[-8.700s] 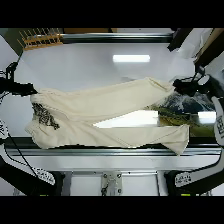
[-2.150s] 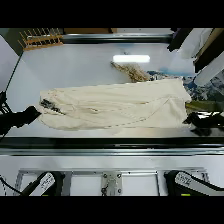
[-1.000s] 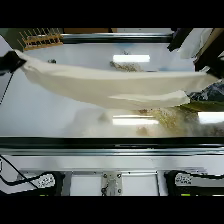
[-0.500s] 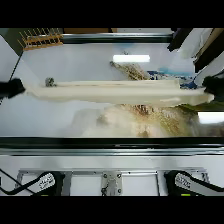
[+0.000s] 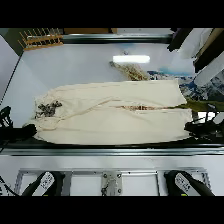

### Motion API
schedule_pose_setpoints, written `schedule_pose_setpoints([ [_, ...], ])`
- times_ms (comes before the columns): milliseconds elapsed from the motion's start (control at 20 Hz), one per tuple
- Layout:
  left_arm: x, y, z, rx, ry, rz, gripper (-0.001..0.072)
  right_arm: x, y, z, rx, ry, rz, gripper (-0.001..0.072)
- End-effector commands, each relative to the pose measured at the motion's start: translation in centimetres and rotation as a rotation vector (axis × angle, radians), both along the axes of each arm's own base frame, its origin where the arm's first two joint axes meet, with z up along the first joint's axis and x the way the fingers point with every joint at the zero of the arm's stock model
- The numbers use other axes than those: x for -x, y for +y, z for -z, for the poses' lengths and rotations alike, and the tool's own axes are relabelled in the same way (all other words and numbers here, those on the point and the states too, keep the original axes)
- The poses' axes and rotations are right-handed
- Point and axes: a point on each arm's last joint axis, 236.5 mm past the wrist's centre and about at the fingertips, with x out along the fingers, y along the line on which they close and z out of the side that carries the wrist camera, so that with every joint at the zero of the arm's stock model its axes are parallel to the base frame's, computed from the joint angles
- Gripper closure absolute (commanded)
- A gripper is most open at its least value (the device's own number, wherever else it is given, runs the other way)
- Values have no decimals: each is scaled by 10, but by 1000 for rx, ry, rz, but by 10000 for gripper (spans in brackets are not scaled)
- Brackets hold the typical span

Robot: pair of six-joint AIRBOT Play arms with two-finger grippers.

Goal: Fold the clothes and pants, and hang the long-sleeved shirts on hangers.

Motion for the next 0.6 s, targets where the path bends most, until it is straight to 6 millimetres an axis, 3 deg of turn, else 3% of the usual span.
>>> schedule_pose_setpoints([
  [0,15,-2,15,-1,16,4,687,19,0,15,15,42,-8,695],
  [250,15,-1,14,-2,15,3,687,21,0,15,12,50,-7,682],
  [300,15,-2,15,-1,15,4,687,22,1,14,9,58,-7,614],
  [400,15,-2,14,0,14,2,687,21,0,11,11,53,-7,152],
  [550,15,-2,14,0,14,3,687,7,-7,-12,26,21,11,122],
])
